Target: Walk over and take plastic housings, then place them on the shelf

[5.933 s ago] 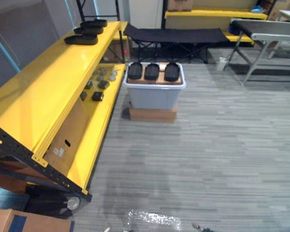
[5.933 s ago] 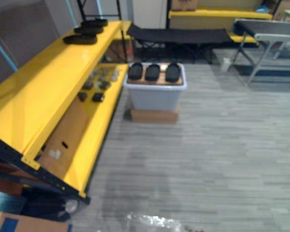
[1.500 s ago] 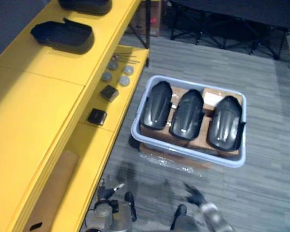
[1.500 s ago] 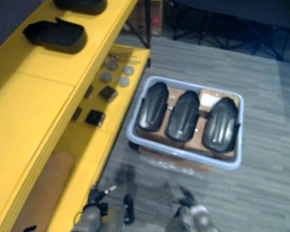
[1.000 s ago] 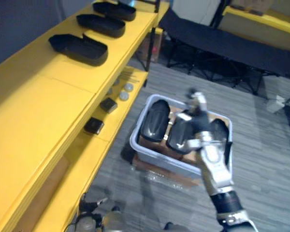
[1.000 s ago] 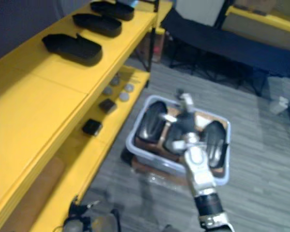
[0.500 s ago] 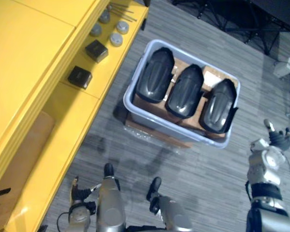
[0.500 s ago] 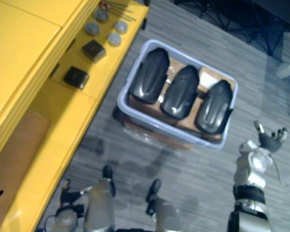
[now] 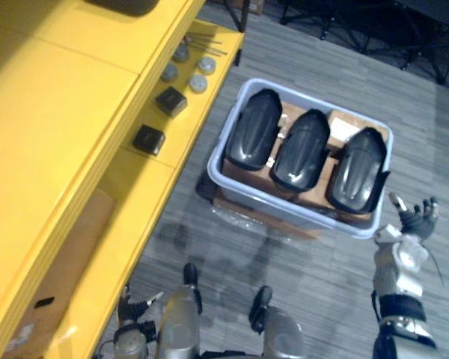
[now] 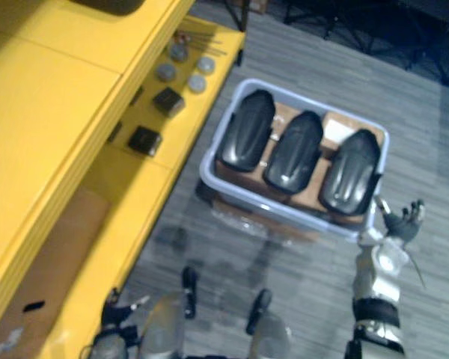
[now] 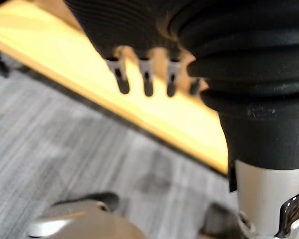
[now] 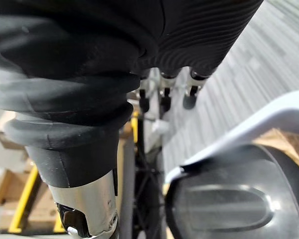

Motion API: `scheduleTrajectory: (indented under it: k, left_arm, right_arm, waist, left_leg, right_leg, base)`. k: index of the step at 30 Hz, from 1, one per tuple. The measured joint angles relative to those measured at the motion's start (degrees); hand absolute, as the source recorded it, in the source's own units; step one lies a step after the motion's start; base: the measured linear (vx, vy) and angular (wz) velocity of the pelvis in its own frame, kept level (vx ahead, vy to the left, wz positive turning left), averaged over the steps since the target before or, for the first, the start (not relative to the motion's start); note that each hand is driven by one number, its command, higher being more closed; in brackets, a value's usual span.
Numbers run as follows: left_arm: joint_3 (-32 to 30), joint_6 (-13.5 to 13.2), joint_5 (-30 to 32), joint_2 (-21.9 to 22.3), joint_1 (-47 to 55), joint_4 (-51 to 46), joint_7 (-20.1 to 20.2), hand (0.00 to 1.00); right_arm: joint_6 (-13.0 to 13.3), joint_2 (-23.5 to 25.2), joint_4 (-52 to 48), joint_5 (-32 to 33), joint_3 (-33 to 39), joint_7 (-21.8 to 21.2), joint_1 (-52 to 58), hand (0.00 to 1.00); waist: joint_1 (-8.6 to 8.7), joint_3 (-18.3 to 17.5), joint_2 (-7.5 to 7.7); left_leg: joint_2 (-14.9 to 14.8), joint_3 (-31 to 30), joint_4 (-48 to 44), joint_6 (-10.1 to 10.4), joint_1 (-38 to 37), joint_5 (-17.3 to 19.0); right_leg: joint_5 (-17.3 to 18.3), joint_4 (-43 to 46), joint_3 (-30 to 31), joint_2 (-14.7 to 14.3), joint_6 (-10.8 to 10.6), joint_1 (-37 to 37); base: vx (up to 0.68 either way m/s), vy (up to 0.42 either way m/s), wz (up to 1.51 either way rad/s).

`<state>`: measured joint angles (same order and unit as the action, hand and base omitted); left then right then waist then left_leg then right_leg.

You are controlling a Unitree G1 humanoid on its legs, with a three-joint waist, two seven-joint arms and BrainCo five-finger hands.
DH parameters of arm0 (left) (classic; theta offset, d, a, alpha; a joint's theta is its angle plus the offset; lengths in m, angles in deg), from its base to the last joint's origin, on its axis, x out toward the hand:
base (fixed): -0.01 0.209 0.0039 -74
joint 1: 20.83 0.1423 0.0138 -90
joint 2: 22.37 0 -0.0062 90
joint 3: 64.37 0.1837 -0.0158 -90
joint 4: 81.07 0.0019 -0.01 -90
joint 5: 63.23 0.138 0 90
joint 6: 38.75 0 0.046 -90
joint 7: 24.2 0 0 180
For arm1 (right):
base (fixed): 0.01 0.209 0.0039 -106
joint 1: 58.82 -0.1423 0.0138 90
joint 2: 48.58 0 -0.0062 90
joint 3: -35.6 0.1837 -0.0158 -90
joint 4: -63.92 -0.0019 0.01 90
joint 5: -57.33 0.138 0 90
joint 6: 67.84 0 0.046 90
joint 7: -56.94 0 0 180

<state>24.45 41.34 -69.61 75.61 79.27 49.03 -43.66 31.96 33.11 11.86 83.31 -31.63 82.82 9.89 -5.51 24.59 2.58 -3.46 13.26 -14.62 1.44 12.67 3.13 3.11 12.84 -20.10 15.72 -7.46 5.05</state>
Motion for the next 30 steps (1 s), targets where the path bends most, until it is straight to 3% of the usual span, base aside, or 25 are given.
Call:
scheduleTrajectory:
  k: [2, 6, 9, 13, 16, 20, 27, 30]
  left_arm:
    - [0.3, 0.0, -0.5, 0.1, 0.1, 1.9, 0.2, 0.00]
    - [0.5, 0.1, -3.0, 0.0, 0.2, 4.7, 0.6, 0.00]
    - [2.7, 0.0, -4.6, 0.1, 0.4, 6.3, 1.3, 0.00]
    - [3.6, 0.0, -5.0, 0.0, 0.4, 6.9, 1.8, 0.00]
    - [5.0, -0.1, -5.1, 0.8, 0.3, 7.0, 2.2, 0.00]
    - [6.5, 0.0, -5.2, 1.1, -0.9, 7.4, 2.2, 0.00]
    - [7.9, 0.0, -7.4, 1.4, -1.8, 8.3, 2.3, 0.00]
    - [9.0, 0.0, -9.1, 1.6, -2.4, 8.5, 3.3, 0.00]
  right_arm:
    - [-0.1, -3.6, 4.8, -0.5, 2.8, 4.3, -3.1, 0.00]
    - [-0.6, -9.9, 11.0, -1.0, 3.6, 7.0, -7.0, 0.00]
    - [-3.5, -13.3, 15.5, -1.0, 3.5, 7.0, -11.5, 0.00]
    - [-4.7, -13.9, 19.6, -1.0, 2.9, 6.7, -14.2, 0.00]
    - [-7.0, -16.6, 22.2, -1.1, 1.5, 6.3, -17.1, 0.00]
    - [-8.0, -21.2, 25.2, -2.3, -2.0, 5.2, -23.4, 0.00]
    - [-8.5, -24.0, 29.0, -2.8, -8.8, 4.0, -30.4, 0.00]
    - [-8.8, -25.8, 29.5, -3.9, -10.7, 4.0, -31.5, 0.00]
  waist:
    - [0.23, 0.3, -1.29]
    - [0.90, 0.8, -2.68]
    - [1.74, 1.3, -4.04]
    - [1.75, 1.3, -4.74]
    - [1.77, 1.9, -6.26]
    - [1.81, 2.9, -8.29]
    - [1.32, 3.4, -9.94]
    - [0.82, 4.3, -11.36]
  left_leg:
    - [0.3, 0.1, -0.1, -0.1, 0.0, 0.0]
    - [0.5, 0.0, 0.1, -0.6, 0.9, -0.2]
    - [1.0, 0.3, 0.3, -1.0, 1.9, -0.6]
    - [1.1, 0.5, 0.5, -1.2, 3.7, -1.2]
    - [1.7, 0.3, 1.0, -1.4, 4.5, -1.6]
    - [2.3, 0.0, 1.0, -2.0, 7.1, -2.4]
    - [2.6, -0.9, 0.2, -2.1, 11.4, -2.9]
    - [3.1, -1.5, 0.1, -2.3, 11.8, -3.0]
  right_leg:
    - [-0.1, 0.1, 0.1, 0.3, -0.2, 0.0]
    - [0.0, 1.0, 0.2, 0.6, -0.3, 1.3]
    - [0.6, 2.7, 0.7, 1.4, -0.7, 3.4]
    - [0.7, 3.8, 1.2, 1.7, -0.7, 6.0]
    - [0.9, 4.6, 1.1, 2.4, -0.9, 7.2]
    - [0.9, 5.9, 1.1, 3.2, -0.9, 10.1]
    - [1.0, 7.5, 0.2, 3.6, -0.6, 14.1]
    - [1.6, 8.4, -0.2, 4.2, -0.6, 14.4]
  base:
    - [-0.02, 0.038, 0.00]
    - [-0.03, 0.009, 0.01]
    - [-0.03, 0.008, -0.02]
    - [-0.01, -0.002, -0.02]
    - [0.02, 0.005, 0.05]
    - [0.00, 0.015, 0.08]
    - [0.00, 0.002, 0.08]
    - [0.00, 0.006, 0.13]
